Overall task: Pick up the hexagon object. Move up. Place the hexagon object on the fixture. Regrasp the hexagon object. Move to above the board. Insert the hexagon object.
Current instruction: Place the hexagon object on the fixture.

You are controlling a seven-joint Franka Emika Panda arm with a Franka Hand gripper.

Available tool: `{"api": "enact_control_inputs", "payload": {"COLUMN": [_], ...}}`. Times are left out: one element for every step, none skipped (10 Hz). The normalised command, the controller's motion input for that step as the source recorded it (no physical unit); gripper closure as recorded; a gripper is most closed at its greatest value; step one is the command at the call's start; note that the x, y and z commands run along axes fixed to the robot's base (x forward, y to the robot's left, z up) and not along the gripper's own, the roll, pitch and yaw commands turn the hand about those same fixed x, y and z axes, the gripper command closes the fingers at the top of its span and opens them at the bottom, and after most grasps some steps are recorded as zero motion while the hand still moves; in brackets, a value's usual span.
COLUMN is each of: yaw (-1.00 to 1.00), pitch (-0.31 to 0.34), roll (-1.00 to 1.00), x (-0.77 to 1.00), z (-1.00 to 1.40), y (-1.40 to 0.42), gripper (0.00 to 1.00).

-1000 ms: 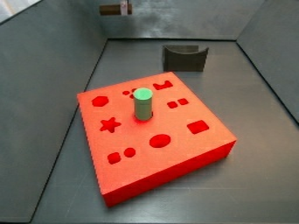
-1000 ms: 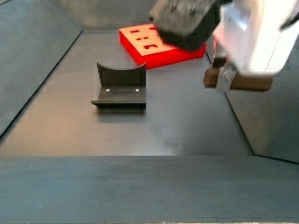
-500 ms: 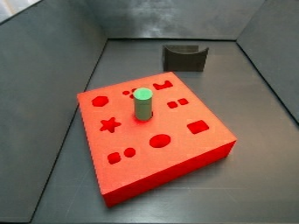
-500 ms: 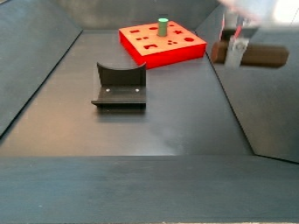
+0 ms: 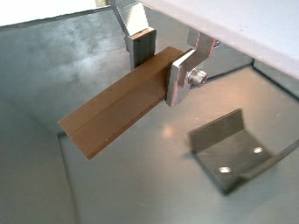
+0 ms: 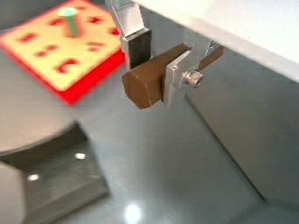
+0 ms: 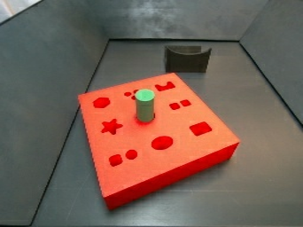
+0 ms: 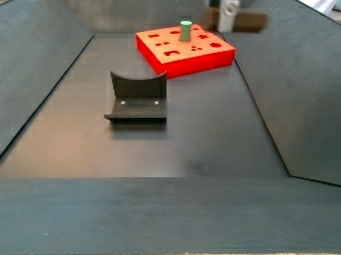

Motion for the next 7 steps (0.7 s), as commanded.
{"api": "enact_control_inputs", "payload": {"yaw": [1.0,1.0,1.0,1.0,1.0,1.0,1.0], "pitch": [0.005,0.012,0.023,0.032,0.04,0.049,0.065], "roll": [-0.09,-0.1,-0.1,-0.11,-0.12,-0.13,-0.14], "x": [1.0,1.0,1.0,1.0,1.0,1.0,1.0], "z": [0.16,0.14,0.11,0.09,0.08,0.07,0.05], "y": [-0.58,-0.52,-0.42,-0.35,-0.29,-0.25,-0.18], "gripper": [1.0,1.0,1.0,1.0,1.0,1.0,1.0]}}
